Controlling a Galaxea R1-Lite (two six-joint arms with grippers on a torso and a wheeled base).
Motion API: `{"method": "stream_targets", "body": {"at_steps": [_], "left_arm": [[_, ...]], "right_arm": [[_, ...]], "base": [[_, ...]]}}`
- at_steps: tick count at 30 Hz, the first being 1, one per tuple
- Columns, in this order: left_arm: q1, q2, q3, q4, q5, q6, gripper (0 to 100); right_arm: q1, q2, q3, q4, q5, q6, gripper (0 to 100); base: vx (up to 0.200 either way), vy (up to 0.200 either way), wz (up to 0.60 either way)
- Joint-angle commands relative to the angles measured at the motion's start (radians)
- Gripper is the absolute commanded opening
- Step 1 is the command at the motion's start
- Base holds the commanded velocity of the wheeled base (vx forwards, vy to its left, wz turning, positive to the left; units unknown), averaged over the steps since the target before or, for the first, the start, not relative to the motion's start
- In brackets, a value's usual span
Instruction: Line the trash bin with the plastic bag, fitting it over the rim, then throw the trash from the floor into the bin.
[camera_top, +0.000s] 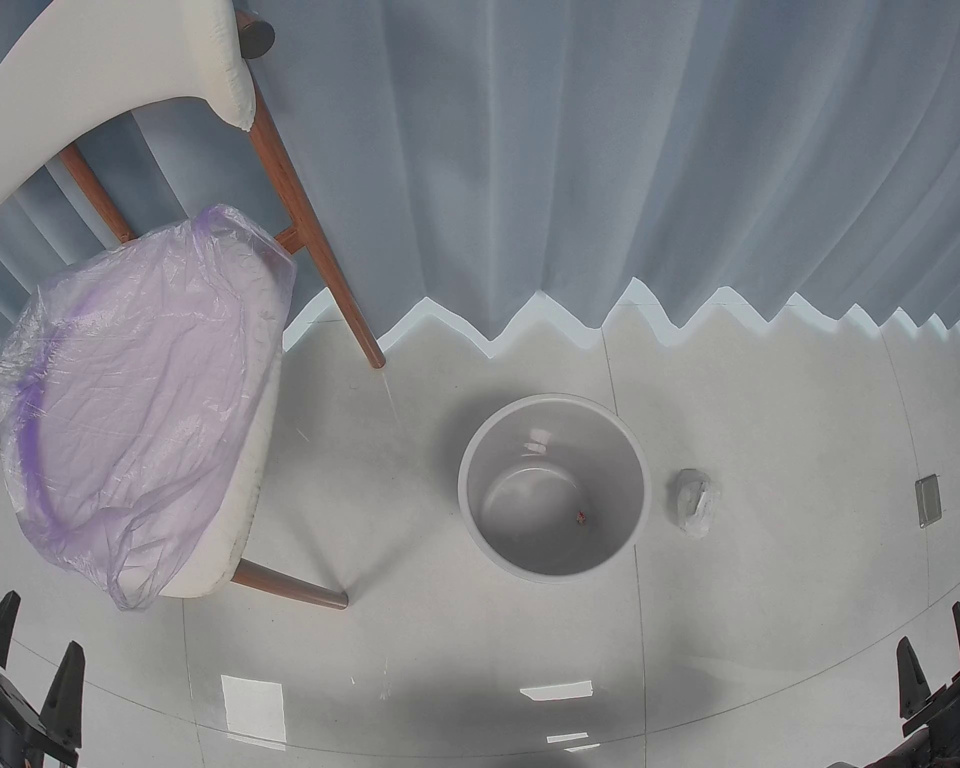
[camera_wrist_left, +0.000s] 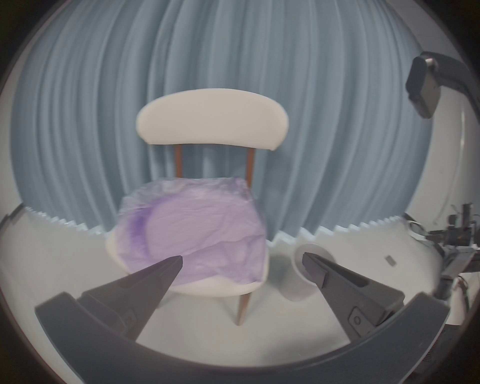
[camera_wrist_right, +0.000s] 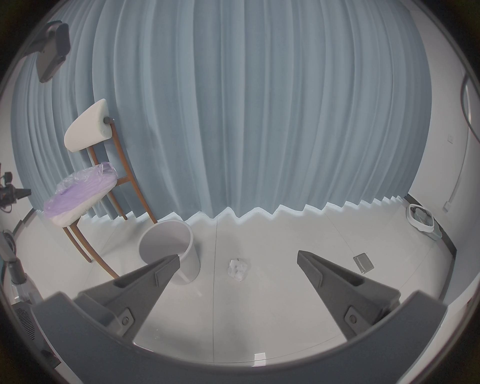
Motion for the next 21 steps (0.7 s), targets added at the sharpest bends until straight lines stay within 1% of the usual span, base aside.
{"method": "stream_targets", "body": {"at_steps": [1, 2, 3, 5, 6, 10, 12, 14, 16, 17, 19, 20, 21], "left_arm": [[-0.122, 0.395, -0.253, 0.005, -0.287, 0.04, 100], [-0.173, 0.466, -0.318, 0.006, -0.365, 0.037, 100], [-0.219, 0.532, -0.367, 0.006, -0.427, 0.037, 100], [-0.237, 0.563, -0.382, 0.006, -0.448, 0.037, 100], [-0.269, 0.632, -0.408, 0.0, -0.477, 0.039, 100], [-0.297, 0.777, -0.48, -0.006, -0.474, 0.07, 100], [-0.295, 0.845, -0.509, -0.006, -0.436, 0.122, 100], [-0.297, 0.914, -0.532, -0.009, -0.347, 0.191, 100], [-0.305, 0.971, -0.562, -0.028, -0.293, 0.218, 100], [-0.306, 0.98, -0.566, -0.032, -0.287, 0.221, 100], [-0.326, 1.041, -0.592, -0.063, -0.192, 0.243, 100], [-0.343, 1.064, -0.606, -0.066, -0.105, 0.267, 100], [-0.358, 1.079, -0.614, -0.066, -0.046, 0.283, 100]], "right_arm": [[0.0, -0.017, 0.018, -0.002, 0.001, -0.003, 100], [0.0, -0.017, 0.018, -0.003, 0.001, -0.001, 100], [0.0, -0.017, 0.018, -0.003, 0.001, -0.001, 100], [0.0, -0.017, 0.018, -0.003, 0.001, -0.001, 100], [0.0, -0.017, 0.018, -0.003, 0.001, -0.001, 100], [0.0, -0.017, 0.018, -0.003, 0.001, -0.001, 100], [0.0, -0.017, 0.018, -0.003, 0.001, -0.001, 100], [0.0, -0.017, 0.018, -0.003, 0.001, -0.001, 100], [0.0, -0.017, 0.018, -0.003, 0.001, -0.001, 100], [0.0, -0.017, 0.018, -0.003, 0.001, -0.001, 100], [0.0, -0.017, 0.018, -0.003, 0.001, -0.001, 100], [0.0, -0.017, 0.018, -0.003, 0.001, -0.003, 100], [0.0, -0.017, 0.018, -0.003, 0.001, -0.001, 100]], "base": [[0.0, 0.0, 0.0], [0.0, 0.0, 0.0], [0.0, 0.0, 0.0], [0.0, 0.0, 0.0], [0.0, 0.0, 0.0], [0.0, 0.0, 0.0], [0.0, 0.0, 0.0], [0.0, 0.0, 0.0], [0.0, 0.0, 0.0], [0.0, 0.0, 0.0], [0.0, 0.0, 0.0], [0.0, 0.0, 0.0], [0.0, 0.0, 0.0]]}}
